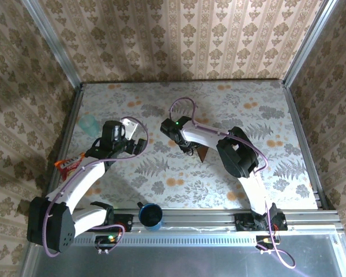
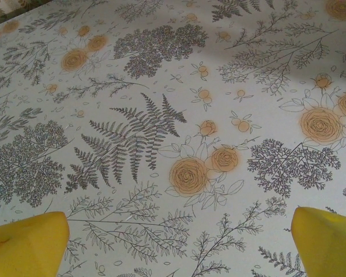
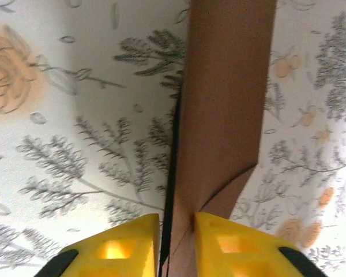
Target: Fold a paper plane with a square sheet of paper (fold left side to right side)
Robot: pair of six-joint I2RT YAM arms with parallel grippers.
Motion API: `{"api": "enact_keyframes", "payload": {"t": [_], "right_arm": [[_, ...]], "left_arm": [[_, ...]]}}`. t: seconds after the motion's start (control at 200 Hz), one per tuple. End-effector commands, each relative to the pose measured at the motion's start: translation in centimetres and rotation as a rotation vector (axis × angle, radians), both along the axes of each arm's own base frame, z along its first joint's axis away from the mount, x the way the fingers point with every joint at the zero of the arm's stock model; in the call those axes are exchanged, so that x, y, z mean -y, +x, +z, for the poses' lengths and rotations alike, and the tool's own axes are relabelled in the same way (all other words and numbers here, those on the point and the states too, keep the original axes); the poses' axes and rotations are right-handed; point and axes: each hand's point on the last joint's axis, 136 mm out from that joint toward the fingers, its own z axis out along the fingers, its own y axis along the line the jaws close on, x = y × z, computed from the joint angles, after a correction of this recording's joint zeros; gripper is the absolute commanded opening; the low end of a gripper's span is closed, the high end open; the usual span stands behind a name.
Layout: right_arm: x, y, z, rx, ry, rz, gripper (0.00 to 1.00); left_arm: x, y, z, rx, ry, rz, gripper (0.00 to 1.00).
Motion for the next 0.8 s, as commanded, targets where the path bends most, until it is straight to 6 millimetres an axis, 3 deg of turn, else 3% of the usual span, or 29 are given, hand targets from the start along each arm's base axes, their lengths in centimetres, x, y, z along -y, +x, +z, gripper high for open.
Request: {"api": "enact_keyframes", "payload": {"t": [0.0,0.335,0.6,0.795], "right_arm": [[-1.4,-1.0,2.1,0.001,0.143,-0.007,0.32],[-2.7,-3.4,5.6,0.035,0.445,-0.027,0.53],[-0.7,-2.9,5.9,0.013,0.695,-0.047,0.53],[1.8,-2.2,5.8,0.046,0.863,-0.116,0.56]], "left_arm": [[0.3,0.5,1.1,0.021,-0.046,0.006,1.0],[0.5,0.4,0.9,0.007,-0.05,-0.01,1.0],[1.4,0.1,1.5,-0.017,-0.093,-0.043,1.0],[4.0,-0.3,3.8,-0.063,-0.268,-0.094,1.0]]}}
